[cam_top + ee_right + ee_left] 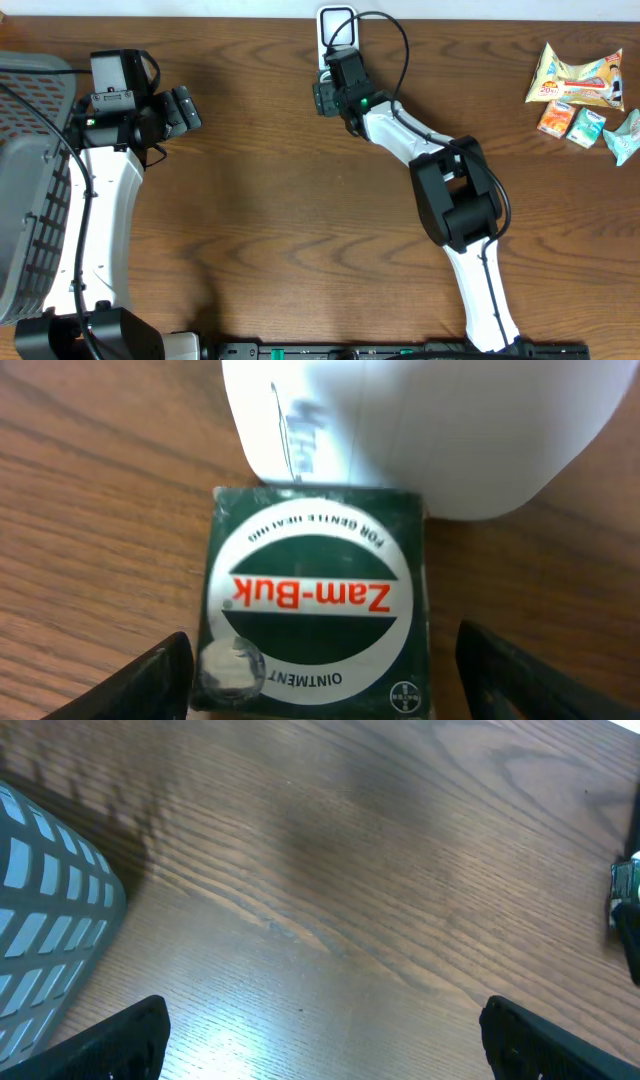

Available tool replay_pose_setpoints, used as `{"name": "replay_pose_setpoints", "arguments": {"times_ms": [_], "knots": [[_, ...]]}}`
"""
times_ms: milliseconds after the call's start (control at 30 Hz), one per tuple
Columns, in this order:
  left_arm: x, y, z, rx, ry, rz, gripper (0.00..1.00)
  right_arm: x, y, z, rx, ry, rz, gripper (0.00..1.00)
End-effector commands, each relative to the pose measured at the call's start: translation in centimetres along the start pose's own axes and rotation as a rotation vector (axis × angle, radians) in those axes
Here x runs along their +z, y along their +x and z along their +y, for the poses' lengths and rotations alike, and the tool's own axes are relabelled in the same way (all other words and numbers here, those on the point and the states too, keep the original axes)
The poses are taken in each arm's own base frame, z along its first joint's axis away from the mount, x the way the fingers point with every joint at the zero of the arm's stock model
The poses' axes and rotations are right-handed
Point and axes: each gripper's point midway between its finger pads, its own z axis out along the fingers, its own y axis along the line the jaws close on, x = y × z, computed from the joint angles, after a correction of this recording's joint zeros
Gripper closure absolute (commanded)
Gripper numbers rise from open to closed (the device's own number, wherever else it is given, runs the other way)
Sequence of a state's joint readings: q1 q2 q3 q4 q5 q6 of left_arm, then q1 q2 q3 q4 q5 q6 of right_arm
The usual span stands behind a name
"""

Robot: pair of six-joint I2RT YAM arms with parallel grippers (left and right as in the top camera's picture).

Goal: Scan the item barcode

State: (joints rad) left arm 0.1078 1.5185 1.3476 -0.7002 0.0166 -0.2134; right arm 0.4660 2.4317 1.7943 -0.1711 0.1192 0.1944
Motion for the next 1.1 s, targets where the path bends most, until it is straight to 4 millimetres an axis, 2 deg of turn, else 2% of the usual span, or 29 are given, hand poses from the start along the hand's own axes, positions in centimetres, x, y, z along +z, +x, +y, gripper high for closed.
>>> {"name": "replay_pose_setpoints", "arguments": {"times_ms": [0, 200, 300, 400, 833, 1067], "knots": [[0.3, 0.3, 0.3, -0.011, -0.012, 0.01, 0.02, 1.3, 1.7, -0.1, 0.01, 0.001, 0.037, 0.23], [0.3, 0.3, 0.3, -0.011, -0.012, 0.01, 0.02, 1.3, 1.6, 0.5, 0.004, -0.007, 0.029, 0.28], [0.3, 0.3, 0.3, -0.011, -0.012, 0.01, 0.02, 1.3, 0.9, 1.0, 0.005, -0.017, -0.001, 0.35], [0.3, 0.3, 0.3, -0.011, -0.012, 0.01, 0.03, 1.0, 0.0, 1.1, 0.009, -0.023, -0.032, 0.38], [0.3, 0.3, 0.3, -0.011, -0.012, 0.01, 0.02, -0.6, -2.0, 1.7, 0.013, -0.054, -0.068, 0.4], [0.3, 0.3, 0.3, -0.011, -0.012, 0.01, 0.02, -2.9, -4.6, 2.5, 0.017, -0.094, -0.113, 0.39]]}}
